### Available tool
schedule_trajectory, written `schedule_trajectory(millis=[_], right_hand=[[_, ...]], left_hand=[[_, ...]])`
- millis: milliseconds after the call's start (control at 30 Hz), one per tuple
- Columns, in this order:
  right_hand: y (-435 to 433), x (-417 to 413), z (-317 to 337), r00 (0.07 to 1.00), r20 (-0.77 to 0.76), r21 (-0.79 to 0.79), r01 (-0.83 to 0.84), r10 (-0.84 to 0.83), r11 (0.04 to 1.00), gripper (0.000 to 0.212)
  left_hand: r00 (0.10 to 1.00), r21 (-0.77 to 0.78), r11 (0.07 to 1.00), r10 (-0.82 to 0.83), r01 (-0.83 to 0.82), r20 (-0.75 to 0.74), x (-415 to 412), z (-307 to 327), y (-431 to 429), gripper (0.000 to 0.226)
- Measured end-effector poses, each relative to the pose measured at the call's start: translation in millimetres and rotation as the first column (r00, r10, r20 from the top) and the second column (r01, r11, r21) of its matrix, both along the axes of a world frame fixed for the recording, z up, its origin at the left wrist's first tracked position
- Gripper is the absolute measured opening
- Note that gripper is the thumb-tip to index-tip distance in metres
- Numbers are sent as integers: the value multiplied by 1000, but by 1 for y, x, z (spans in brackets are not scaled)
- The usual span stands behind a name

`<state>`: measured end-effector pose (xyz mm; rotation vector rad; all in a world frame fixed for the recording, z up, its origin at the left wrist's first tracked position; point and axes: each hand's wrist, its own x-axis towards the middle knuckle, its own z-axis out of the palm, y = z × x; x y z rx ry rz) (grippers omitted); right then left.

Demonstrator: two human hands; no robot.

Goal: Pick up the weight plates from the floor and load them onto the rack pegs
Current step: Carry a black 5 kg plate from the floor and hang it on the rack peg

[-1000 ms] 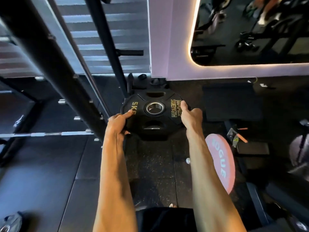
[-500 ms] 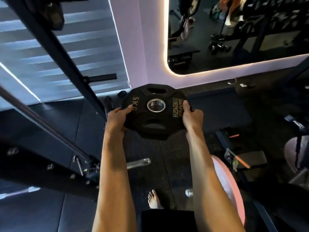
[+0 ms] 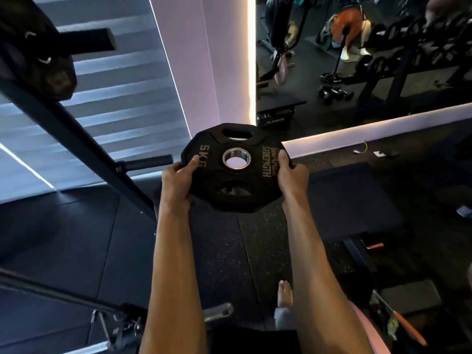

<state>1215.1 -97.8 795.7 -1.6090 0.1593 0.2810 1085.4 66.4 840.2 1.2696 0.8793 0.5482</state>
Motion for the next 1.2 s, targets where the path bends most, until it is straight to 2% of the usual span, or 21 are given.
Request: schedule_trajectory(millis=[200,400,500,633,767,833,1033,1200], right_hand=[[42,95,13,995,83,2,-60,60,998,54],[87,182,31,971,157,60,-192,181,980,52],[118,211,44,947,193,85,-277,257,957,53],[164,235,60,914,240,175,-372,327,912,53],[211,243,76,877,233,291,-476,421,830,51],[235,242,84,851,245,330,-524,465,785,51],[297,239,96,786,291,366,-618,545,696,53],[338,238,101,731,302,382,-681,612,625,52]], left_hand=[[995,57,994,92,-94,43,82,20,27,10],[961,87,958,265,-272,85,151,43,48,38],[933,167,919,343,-358,111,171,61,59,35],[861,327,797,478,-508,174,188,89,77,16],[777,433,652,583,-622,239,191,111,99,28],[751,485,588,600,-648,277,190,120,111,25],[667,515,462,664,-722,339,185,136,138,10],[601,526,378,716,-762,356,187,144,153,18]])
